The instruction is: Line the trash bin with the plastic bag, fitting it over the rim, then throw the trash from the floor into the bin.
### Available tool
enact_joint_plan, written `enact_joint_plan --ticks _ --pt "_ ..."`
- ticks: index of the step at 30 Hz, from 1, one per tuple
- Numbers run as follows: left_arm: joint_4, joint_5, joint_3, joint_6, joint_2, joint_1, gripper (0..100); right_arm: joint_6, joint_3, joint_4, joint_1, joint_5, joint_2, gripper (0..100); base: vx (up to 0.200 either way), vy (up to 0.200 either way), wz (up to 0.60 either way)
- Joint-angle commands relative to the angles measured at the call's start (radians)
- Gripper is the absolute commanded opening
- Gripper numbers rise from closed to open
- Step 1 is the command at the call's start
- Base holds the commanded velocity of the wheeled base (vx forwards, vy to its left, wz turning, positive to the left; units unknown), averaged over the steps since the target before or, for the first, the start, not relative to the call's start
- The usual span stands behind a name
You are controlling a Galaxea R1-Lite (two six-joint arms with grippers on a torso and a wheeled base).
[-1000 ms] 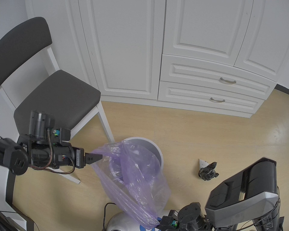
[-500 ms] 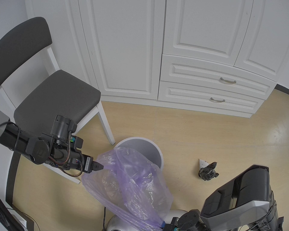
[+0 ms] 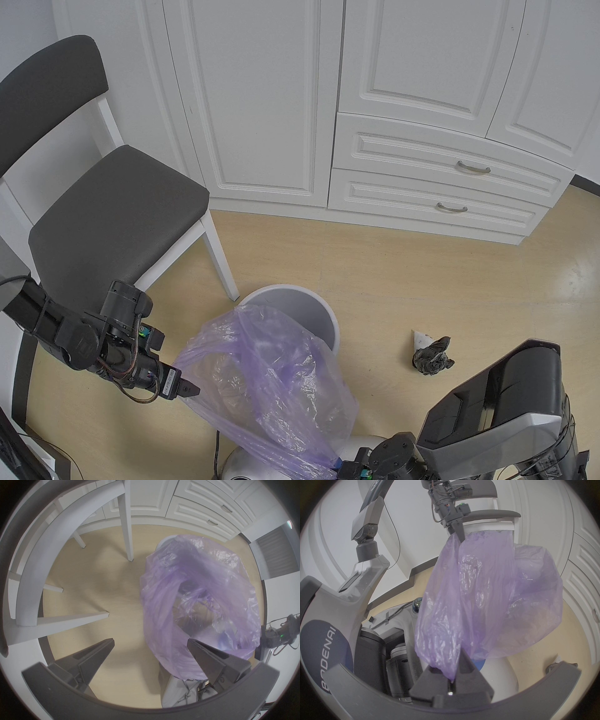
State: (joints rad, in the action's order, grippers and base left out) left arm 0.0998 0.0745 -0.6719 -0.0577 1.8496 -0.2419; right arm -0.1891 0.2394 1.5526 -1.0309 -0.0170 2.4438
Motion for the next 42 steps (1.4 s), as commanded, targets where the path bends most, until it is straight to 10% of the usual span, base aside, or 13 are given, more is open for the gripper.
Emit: enact_joint_plan --ticks 1,2,3,41,42 --pt "0.051 0.004 0.025 -0.004 0.040 0.024 100 -0.001 0.011 0.018 0.002 0.002 -0.008 0 0.000 0.000 0.00" --pt "0.078 0.005 0.026 -0.004 0.054 0.024 100 -0.001 0.011 0.018 0.002 0.003 -0.009 0 0.000 0.000 0.00" --pt "0.101 0.004 0.029 -0.004 0.065 0.024 0 -0.001 0.009 0.018 0.002 0.003 -0.014 0 0.000 0.000 0.00" --pt "0.285 0.015 -0.195 0.104 -0.161 -0.135 0 -0.013 -0.161 0.018 0.273 0.120 -0.508 0 0.000 0.000 0.00" --pt "0.307 0.015 -0.209 0.113 -0.151 -0.142 0 -0.007 -0.173 0.018 0.273 0.120 -0.517 100 0.000 0.000 0.00"
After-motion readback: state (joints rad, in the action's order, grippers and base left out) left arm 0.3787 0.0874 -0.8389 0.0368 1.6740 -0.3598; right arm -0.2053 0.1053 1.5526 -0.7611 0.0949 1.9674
